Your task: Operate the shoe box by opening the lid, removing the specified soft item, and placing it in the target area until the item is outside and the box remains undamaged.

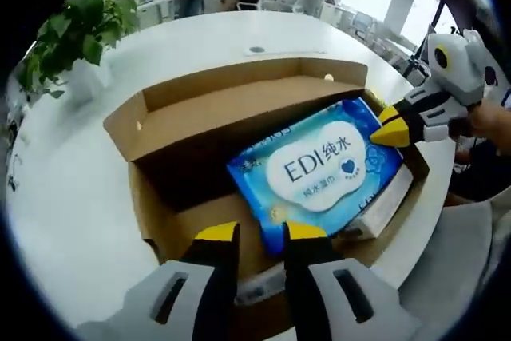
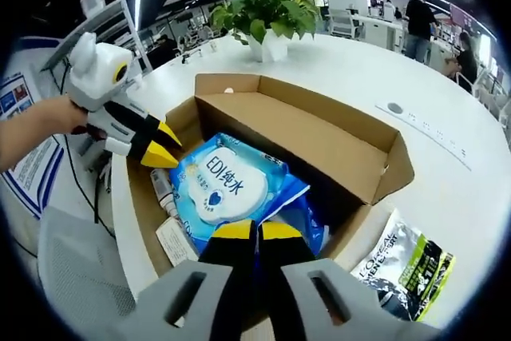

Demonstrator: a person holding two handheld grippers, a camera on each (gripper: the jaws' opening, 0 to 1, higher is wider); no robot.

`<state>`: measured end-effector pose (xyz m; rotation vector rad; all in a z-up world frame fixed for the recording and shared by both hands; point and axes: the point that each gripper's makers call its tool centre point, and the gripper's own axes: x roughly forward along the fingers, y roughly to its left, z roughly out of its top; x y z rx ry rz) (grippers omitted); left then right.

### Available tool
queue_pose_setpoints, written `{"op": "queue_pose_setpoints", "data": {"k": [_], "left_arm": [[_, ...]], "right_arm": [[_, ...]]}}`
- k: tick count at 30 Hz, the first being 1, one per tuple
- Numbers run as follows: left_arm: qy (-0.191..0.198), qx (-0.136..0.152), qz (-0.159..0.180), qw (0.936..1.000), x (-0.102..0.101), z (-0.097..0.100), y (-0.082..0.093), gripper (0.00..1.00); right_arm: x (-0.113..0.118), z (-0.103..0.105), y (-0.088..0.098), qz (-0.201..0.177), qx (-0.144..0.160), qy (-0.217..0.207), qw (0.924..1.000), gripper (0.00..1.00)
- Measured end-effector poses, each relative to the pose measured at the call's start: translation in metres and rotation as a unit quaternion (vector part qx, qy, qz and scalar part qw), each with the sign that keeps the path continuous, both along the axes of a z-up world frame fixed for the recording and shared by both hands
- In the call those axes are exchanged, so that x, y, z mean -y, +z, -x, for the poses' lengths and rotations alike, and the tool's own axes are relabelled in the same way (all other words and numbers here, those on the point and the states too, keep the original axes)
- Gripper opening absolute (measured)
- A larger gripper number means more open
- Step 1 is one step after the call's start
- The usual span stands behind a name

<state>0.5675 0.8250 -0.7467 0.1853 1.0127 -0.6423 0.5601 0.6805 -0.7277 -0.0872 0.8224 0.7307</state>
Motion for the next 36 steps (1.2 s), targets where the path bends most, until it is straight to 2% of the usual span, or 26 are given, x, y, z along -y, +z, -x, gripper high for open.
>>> {"op": "queue_pose_setpoints", "data": {"k": [5, 8, 10, 16, 20, 22, 28, 36], "left_arm": [[-0.011, -0.031, 0.011, 0.9994, 0.009, 0.006, -0.015, 0.23], [0.022, -0.058, 0.06, 0.9963, 0.017, 0.006, -0.017, 0.2], [0.031, -0.075, 0.08, 0.9935, 0.02, 0.008, -0.019, 0.15], [0.041, -0.062, 0.082, 0.9939, 0.018, 0.006, -0.017, 0.04], [0.041, -0.057, 0.079, 0.9944, 0.019, 0.007, -0.012, 0.0], [0.05, -0.051, 0.079, 0.9943, 0.018, 0.008, -0.006, 0.0], [0.042, -0.03, 0.074, 0.9959, 0.02, 0.013, 0.008, 0.0], [0.039, -0.017, 0.077, 0.9962, 0.023, 0.015, 0.026, 0.0]], "right_arm": [[0.004, 0.0, -0.002, 0.01, 0.005, 0.005, 0.9999, 0.0], [0.003, 0.001, -0.002, 0.008, 0.004, 0.004, 0.9999, 0.0], [0.003, 0.001, -0.002, 0.007, 0.003, 0.002, 1.0, 0.0], [0.003, 0.002, -0.003, 0.004, -0.001, -0.009, 1.0, 0.0], [0.003, 0.002, -0.002, -0.002, -0.005, -0.02, 0.9998, 0.0], [0.004, 0.003, 0.0, -0.003, -0.005, -0.02, 0.9998, 0.0], [0.005, 0.005, 0.007, -0.012, 0.0, -0.023, 0.9997, 0.0], [0.009, 0.006, 0.018, -0.023, 0.006, -0.03, 0.9993, 0.0]]}}
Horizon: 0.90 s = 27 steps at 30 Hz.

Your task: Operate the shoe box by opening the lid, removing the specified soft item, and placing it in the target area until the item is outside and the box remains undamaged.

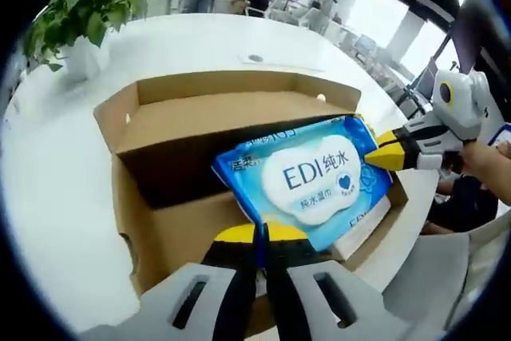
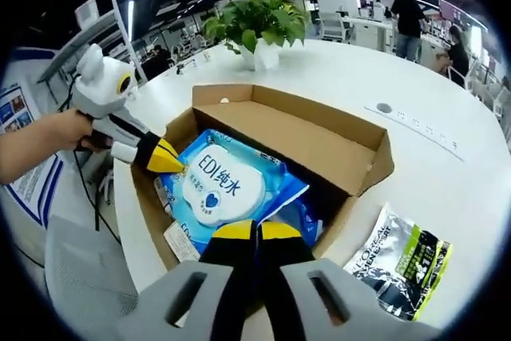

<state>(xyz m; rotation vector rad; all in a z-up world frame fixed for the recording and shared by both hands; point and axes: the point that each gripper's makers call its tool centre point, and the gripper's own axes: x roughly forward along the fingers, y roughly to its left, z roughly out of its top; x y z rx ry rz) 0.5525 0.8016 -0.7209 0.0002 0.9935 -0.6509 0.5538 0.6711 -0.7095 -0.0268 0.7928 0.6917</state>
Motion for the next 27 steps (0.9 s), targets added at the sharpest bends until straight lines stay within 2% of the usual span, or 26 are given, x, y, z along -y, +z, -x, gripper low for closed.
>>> {"op": "queue_pose_setpoints", "data": {"k": [13, 27], "left_arm": [[-0.013, 0.015, 0.013, 0.9997, 0.02, 0.001, 0.023, 0.0], [-0.036, 0.017, 0.023, 0.9989, 0.061, 0.001, 0.039, 0.0]], "right_arm": [[0.024, 0.004, 0.022, -0.015, 0.014, -0.021, 0.9996, 0.0], [0.066, 0.009, 0.038, -0.027, 0.013, -0.059, 0.9978, 0.0]]}}
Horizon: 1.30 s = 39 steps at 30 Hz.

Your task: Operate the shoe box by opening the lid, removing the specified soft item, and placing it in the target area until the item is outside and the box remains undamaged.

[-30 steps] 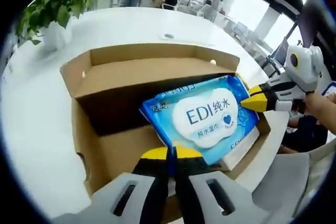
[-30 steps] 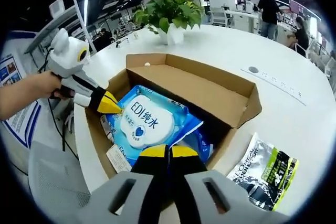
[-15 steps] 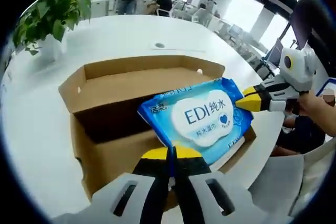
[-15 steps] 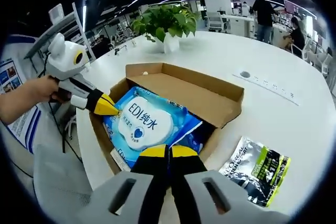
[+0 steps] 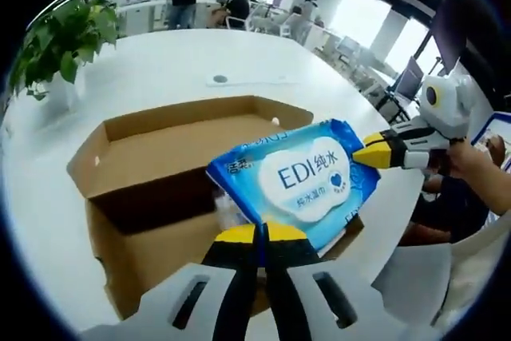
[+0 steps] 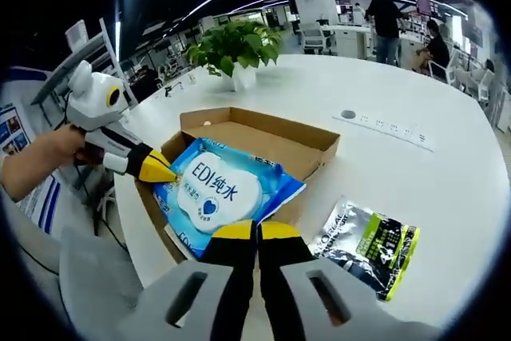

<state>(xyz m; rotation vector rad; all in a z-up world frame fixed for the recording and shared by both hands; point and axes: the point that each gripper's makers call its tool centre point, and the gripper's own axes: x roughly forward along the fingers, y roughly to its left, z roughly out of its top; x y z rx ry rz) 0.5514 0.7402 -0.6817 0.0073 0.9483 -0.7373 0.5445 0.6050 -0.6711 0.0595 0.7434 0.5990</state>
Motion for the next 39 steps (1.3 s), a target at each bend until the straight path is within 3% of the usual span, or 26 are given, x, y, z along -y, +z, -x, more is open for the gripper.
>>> {"op": "queue_pose_setpoints", "data": {"k": [39], "left_arm": [[-0.065, 0.0, 0.005, 0.9979, 0.117, 0.009, 0.01, 0.0]], "right_arm": [[0.113, 0.012, 0.001, -0.001, -0.031, -0.073, 0.9968, 0.0]]}}
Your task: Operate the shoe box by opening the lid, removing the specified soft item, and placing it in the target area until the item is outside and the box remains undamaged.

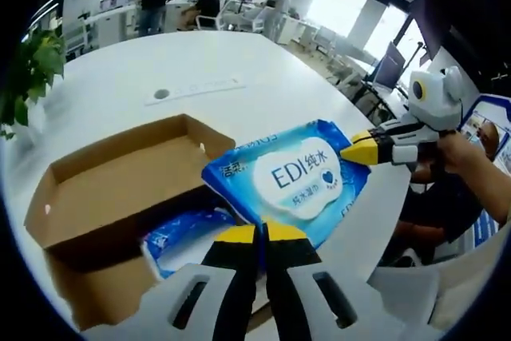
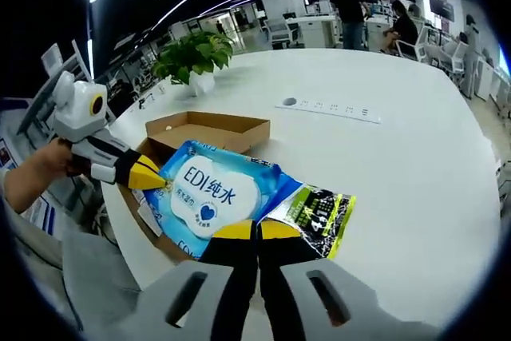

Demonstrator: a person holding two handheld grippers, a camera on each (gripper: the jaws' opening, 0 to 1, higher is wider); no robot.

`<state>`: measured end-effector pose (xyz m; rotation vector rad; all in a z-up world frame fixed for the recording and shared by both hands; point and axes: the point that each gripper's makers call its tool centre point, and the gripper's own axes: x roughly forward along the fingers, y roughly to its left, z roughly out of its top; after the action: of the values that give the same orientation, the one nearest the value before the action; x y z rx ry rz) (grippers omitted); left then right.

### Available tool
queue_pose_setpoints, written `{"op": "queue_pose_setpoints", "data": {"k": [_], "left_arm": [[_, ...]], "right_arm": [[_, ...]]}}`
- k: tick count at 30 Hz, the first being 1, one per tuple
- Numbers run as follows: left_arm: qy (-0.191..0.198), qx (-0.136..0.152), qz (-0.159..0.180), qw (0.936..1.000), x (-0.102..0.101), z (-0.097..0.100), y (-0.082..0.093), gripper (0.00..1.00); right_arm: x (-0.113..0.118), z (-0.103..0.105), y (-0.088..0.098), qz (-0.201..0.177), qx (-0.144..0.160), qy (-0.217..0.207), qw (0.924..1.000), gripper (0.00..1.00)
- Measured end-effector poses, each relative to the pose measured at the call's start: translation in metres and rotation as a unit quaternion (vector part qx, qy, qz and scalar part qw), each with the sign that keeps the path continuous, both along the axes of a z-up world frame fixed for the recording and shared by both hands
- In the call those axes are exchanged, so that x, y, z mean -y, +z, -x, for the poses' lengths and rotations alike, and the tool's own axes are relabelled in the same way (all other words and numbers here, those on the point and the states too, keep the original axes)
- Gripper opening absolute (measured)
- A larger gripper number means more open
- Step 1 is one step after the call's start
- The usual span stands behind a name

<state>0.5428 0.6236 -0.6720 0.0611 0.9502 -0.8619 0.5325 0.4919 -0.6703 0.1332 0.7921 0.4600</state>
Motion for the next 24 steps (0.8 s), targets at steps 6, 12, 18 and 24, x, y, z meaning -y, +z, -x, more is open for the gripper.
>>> {"op": "queue_pose_setpoints", "data": {"k": [6, 12, 18, 24], "left_arm": [[-0.012, 0.001, 0.0, 0.9999, 0.018, 0.003, -0.002, 0.0], [-0.02, -0.001, 0.002, 0.9998, 0.031, 0.005, -0.006, 0.0], [-0.027, -0.003, -0.003, 0.9996, 0.041, 0.001, -0.013, 0.0], [-0.048, 0.003, -0.025, 0.9985, 0.05, -0.008, -0.023, 0.0]], "right_arm": [[0.017, 0.004, -0.002, 0.006, -0.005, -0.005, 1.0, 0.0], [0.032, 0.004, -0.006, 0.011, -0.012, -0.009, 0.9998, 0.0], [0.04, 0.001, -0.012, 0.015, -0.017, -0.014, 0.9996, 0.0], [0.049, -0.007, -0.023, 0.014, -0.027, -0.022, 0.9993, 0.0]]}}
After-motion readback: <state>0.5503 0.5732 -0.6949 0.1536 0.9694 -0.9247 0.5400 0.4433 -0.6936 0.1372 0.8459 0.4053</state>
